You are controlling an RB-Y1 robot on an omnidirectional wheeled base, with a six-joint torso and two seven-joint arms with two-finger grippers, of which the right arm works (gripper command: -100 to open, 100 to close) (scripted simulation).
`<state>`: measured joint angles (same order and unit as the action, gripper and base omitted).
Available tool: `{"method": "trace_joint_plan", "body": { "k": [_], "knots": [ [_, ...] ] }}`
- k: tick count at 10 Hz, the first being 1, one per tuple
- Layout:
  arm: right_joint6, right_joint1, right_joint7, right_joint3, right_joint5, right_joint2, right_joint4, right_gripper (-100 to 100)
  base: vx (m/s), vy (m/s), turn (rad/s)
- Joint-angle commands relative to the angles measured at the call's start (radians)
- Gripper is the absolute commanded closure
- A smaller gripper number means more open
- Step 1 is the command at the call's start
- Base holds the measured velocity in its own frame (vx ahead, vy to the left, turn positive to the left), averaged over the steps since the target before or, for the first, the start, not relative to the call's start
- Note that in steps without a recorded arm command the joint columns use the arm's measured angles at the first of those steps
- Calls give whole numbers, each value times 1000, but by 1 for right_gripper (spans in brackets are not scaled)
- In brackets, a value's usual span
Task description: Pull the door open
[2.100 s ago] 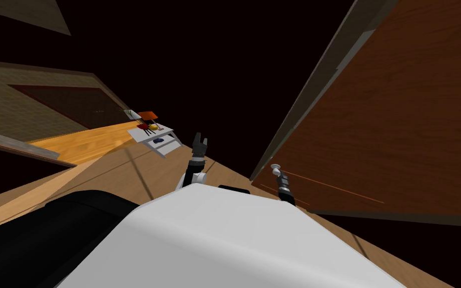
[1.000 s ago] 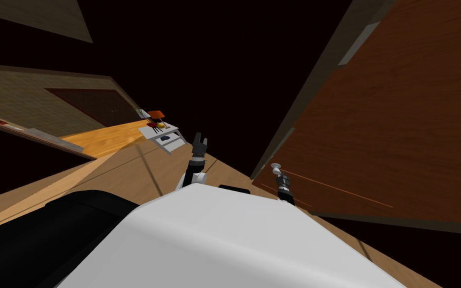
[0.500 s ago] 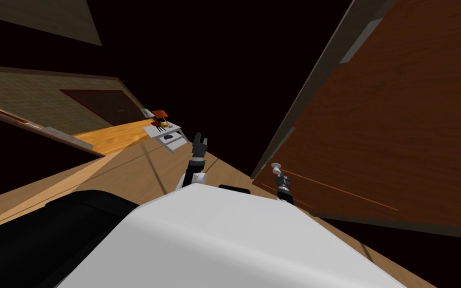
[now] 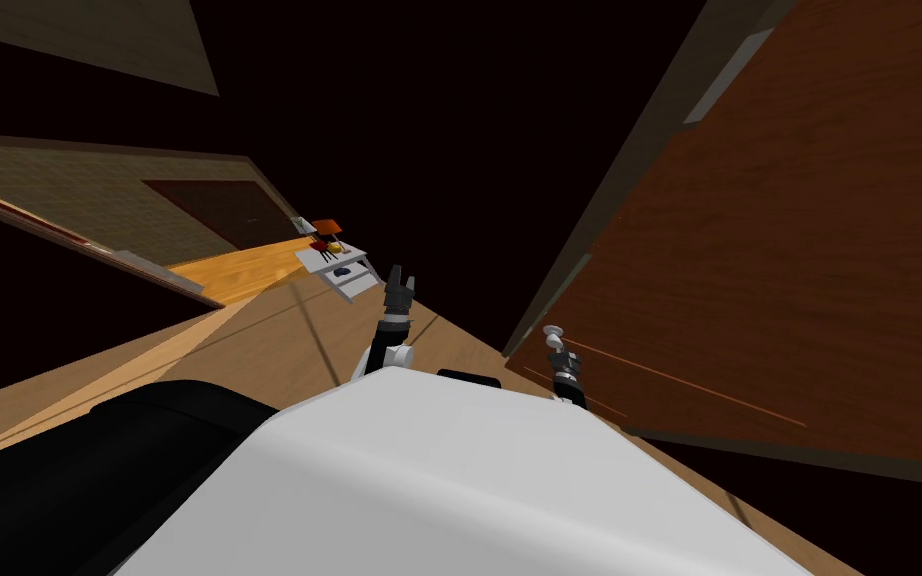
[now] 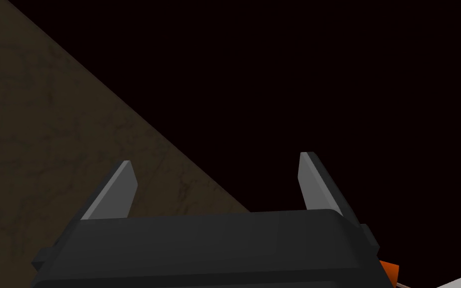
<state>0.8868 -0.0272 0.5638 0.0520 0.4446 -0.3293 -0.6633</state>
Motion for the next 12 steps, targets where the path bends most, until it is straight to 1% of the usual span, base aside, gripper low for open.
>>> {"method": "trace_joint_plan", "body": {
  "k": [1,2,3,4,5,6,7,8,10,11,12],
  "knots": [
    [-4,-2,10,5,-1,5,-41,100,-16,-5,6],
    [-5,0,50,7,8,6,-41,100,-21,-5,39],
    [-7,2,76,9,17,7,-41,100,-48,-20,84],
    [-7,2,88,9,17,7,-41,100,-38,-17,48],
    [-9,3,124,10,25,8,-41,100,-30,-13,40],
    [-11,5,151,12,34,10,-41,100,-42,-19,62],
    [-11,5,165,12,34,10,-41,100,-41,-10,37],
    [-13,7,201,14,43,11,-41,100,-44,-4,60],
    [-13,7,203,14,43,11,-41,100,-17,2,12],
    [-15,9,242,16,51,12,-42,100,-21,-5,47],
    [-16,11,265,17,60,13,-42,100,-50,-22,86]
  ]
}}
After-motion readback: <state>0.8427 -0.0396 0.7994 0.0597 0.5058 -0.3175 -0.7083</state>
